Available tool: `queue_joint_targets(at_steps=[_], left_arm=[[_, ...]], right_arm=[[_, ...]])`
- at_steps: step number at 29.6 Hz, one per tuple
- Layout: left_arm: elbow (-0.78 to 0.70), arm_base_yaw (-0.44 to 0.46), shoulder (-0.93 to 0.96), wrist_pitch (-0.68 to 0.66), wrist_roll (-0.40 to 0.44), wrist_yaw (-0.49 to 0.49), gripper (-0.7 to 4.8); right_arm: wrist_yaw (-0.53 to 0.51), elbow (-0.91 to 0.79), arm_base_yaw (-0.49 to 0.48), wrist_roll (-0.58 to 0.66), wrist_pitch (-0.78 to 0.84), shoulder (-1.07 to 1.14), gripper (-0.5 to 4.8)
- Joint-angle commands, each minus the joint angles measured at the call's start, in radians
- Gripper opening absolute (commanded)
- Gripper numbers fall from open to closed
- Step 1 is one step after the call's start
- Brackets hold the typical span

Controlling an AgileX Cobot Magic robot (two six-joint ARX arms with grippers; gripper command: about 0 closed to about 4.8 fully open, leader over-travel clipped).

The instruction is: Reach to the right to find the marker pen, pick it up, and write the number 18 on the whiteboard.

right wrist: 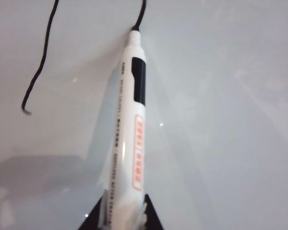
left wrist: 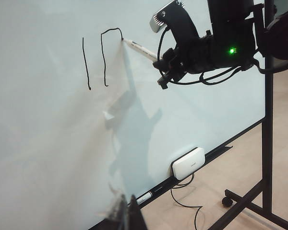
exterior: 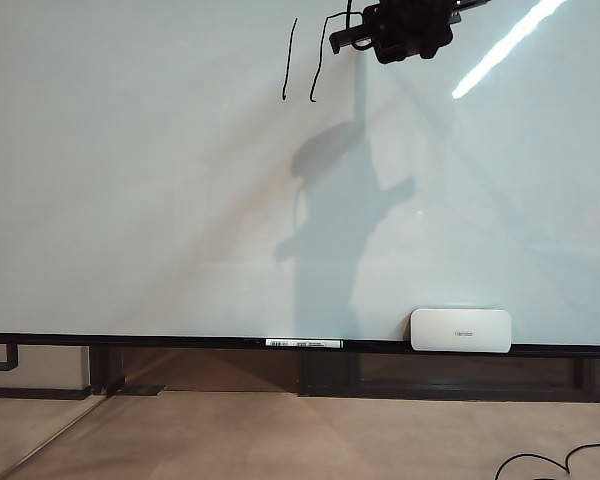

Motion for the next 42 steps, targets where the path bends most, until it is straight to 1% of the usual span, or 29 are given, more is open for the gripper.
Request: queue_joint_targets(at_steps=[1, 8, 14, 17, 27, 31, 33, 35, 37, 42], left_arm=[[0.004, 0.0, -0.001, 0.013, 0.003, 0.005, -0.05], [0.004, 0.0, -0.001, 0.013, 0.003, 0.0, -0.05], [0.004, 0.0, 0.001, 0.013, 0.008, -0.017, -0.05], [0.004, 0.0, 0.001, 0.013, 0.029, -0.019, -0.05], [0.004, 0.0, 0.001, 0.013, 0.029, -0.022, -0.05], [0.004, 0.0, 0.001, 0.012, 0.029, -0.022, -0.05], [0.004, 0.0, 0.001, 0.012, 0.029, -0.022, -0.05], [0.004, 0.0, 0.001, 0.01, 0.029, -0.022, -0.05], [0.004, 0.0, 0.0, 0.006, 0.029, -0.023, -0.05], [0.003, 0.0, 0.0, 0.005, 0.029, -0.022, -0.05]], right_arm=[[-0.008, -0.01, -0.009, 0.017, -0.038, 0.0, -0.01], [-0.096, -0.011, -0.068, 0.069, -0.094, 0.029, -0.02], [-0.129, -0.015, -0.069, 0.069, -0.138, 0.039, -0.02], [-0.13, -0.016, -0.069, 0.07, -0.162, 0.039, -0.02], [-0.149, -0.018, -0.069, 0.078, -0.212, 0.054, -0.02], [-0.148, -0.026, -0.063, 0.089, -0.199, 0.055, -0.02], [-0.149, -0.04, -0.059, 0.088, -0.162, 0.037, -0.02], [-0.148, -0.061, -0.036, 0.082, -0.114, 0.013, -0.02], [-0.157, -0.068, -0.019, 0.084, -0.106, -0.013, -0.02], [-0.259, -0.068, 0.005, 0.071, -0.038, -0.017, -0.02]])
